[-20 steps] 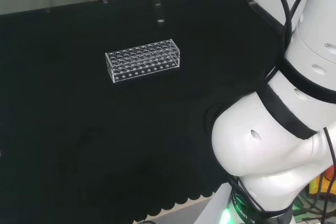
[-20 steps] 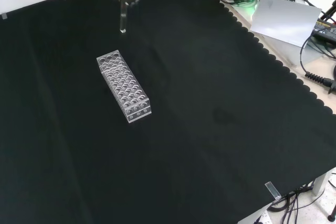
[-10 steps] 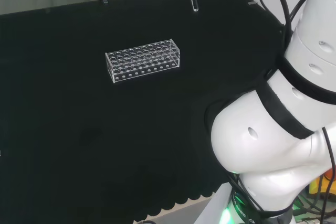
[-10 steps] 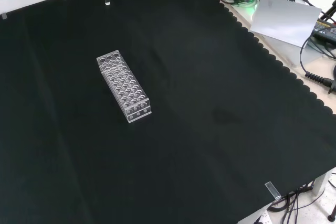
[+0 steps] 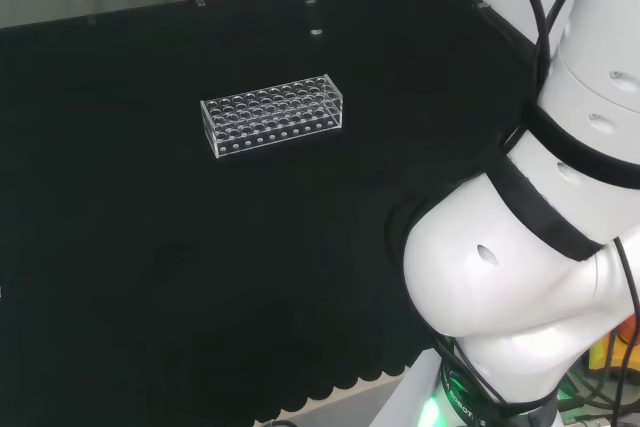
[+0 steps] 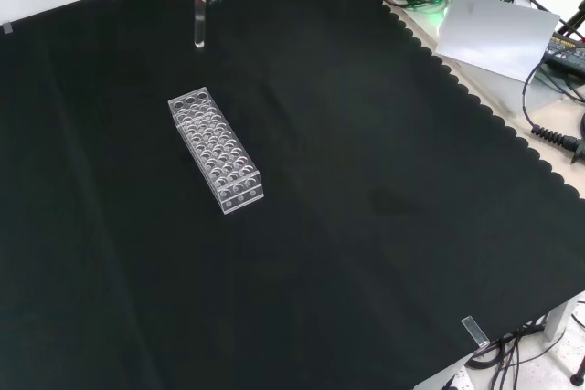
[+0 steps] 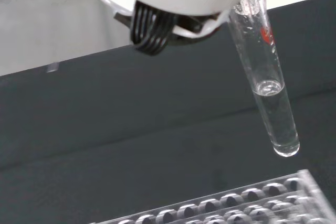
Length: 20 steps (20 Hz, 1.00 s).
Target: Shake the test tube.
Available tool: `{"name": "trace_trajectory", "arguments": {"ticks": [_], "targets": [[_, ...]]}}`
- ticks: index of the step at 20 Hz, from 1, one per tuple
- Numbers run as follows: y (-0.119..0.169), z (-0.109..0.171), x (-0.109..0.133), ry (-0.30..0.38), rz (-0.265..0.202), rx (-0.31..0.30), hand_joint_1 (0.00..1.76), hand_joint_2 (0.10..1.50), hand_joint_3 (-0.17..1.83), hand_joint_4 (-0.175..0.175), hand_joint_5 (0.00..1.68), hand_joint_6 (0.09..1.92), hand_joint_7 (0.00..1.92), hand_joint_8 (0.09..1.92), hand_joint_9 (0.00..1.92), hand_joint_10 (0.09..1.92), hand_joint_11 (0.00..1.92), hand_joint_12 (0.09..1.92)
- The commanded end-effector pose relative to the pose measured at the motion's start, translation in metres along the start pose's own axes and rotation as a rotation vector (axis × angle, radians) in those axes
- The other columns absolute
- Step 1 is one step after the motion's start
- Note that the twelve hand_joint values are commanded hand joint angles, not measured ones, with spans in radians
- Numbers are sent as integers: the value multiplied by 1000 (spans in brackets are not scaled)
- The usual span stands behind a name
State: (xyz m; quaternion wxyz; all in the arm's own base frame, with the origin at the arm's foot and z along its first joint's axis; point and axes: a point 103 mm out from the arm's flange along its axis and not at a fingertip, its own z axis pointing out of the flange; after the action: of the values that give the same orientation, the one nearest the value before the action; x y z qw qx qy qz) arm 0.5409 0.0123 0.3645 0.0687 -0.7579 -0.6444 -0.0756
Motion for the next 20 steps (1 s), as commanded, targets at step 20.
{"name": "trace_trajectory", "arguments": {"ticks": [20], "targets": [[-4,22,68,78,-138,72,1231,603,669,-175,1429,377,1854,382,1773,270,1336,878]]}}
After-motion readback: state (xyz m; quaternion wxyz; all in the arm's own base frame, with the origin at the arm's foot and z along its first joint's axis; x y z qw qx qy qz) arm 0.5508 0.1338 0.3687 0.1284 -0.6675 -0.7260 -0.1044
